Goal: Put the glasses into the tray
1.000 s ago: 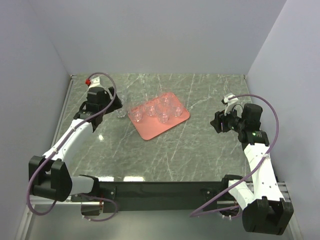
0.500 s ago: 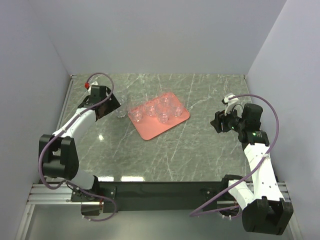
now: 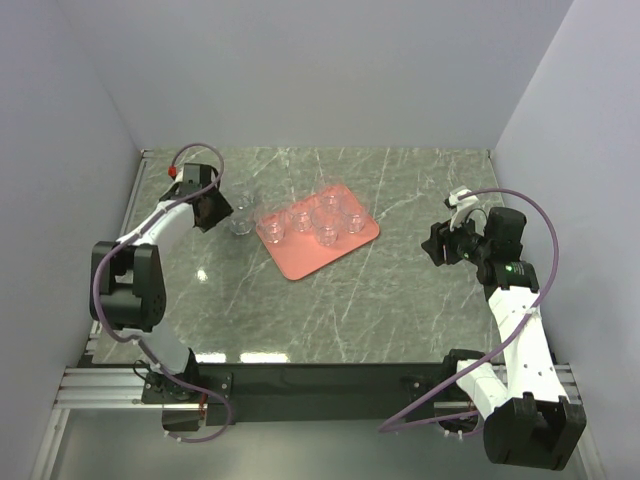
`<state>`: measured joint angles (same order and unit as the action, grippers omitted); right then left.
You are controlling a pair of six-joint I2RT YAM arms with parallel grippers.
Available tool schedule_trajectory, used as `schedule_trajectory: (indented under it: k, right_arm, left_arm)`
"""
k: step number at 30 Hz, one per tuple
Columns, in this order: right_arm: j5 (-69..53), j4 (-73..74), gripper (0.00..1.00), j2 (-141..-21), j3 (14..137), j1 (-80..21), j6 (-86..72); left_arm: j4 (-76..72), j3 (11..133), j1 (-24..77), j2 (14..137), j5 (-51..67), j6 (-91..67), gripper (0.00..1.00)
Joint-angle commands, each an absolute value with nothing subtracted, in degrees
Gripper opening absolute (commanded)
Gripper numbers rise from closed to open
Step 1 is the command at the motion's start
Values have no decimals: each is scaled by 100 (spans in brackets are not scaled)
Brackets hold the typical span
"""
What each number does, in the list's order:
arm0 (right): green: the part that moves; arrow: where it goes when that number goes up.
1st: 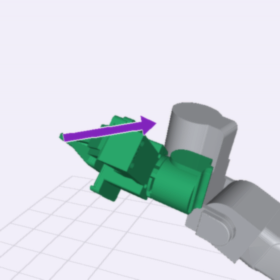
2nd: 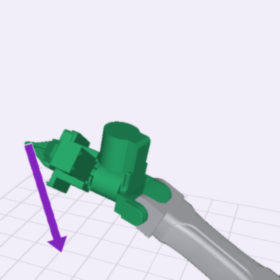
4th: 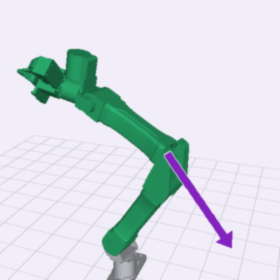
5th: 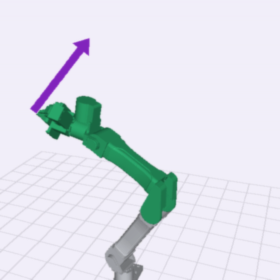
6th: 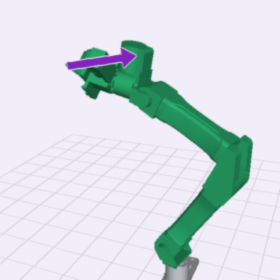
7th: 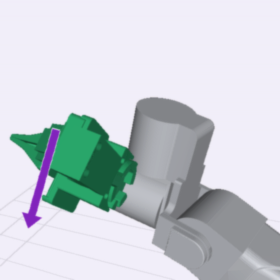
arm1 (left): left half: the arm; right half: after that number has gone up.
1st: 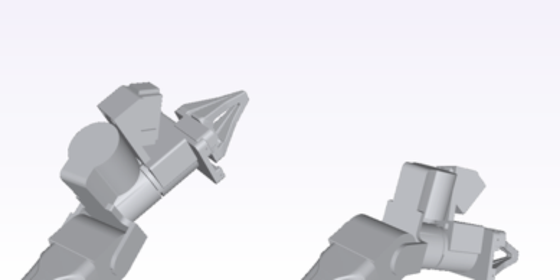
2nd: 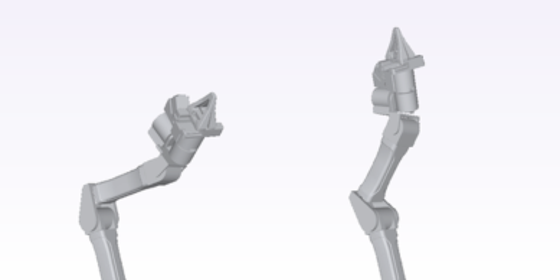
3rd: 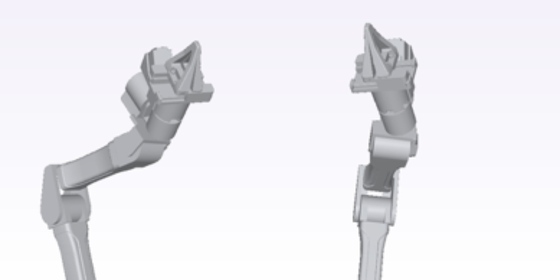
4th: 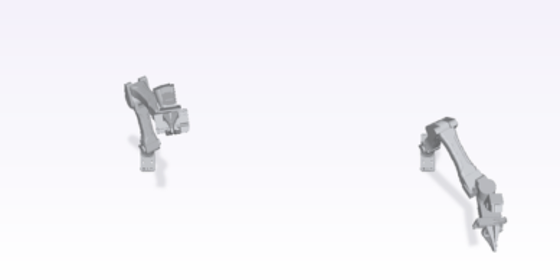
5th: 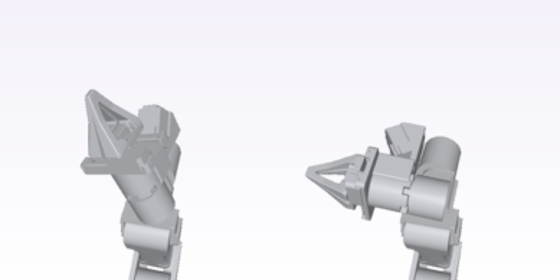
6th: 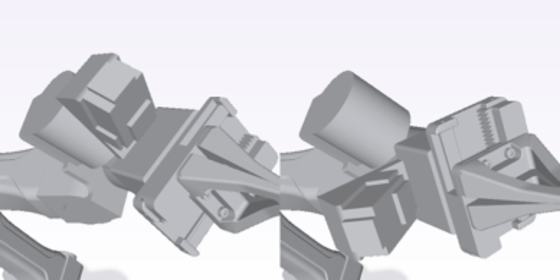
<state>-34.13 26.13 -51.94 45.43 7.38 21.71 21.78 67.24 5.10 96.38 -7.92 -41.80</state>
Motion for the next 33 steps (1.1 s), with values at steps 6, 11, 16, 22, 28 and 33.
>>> schedule_trajectory:
  k: [6,11,16,22,28,33]
  right_arm:
    - [-3507,2452,60,-5159,4535,791,2206]
    - [-3516,2452,60,-5150,4544,800,2197]
    - [-3516,2461,60,-5150,4553,817,2189]
    - [-3524,2452,60,-5133,4544,817,2206]
    - [-3542,2452,60,-5142,4544,835,2197]
    - [-3533,2452,60,-5142,4544,826,2188]
  left_arm:
    - [2197,7075,492,9940,-668,-4219,33]
    - [2267,7137,483,10055,-686,-4175,16]
    - [2198,7075,483,9801,-668,-4061,1]
    - [2101,6759,483,9054,-887,-3806,0]
    - [1864,6153,483,8087,-958,-3525,0]
    - [1714,5705,483,7480,-634,-3314,0]
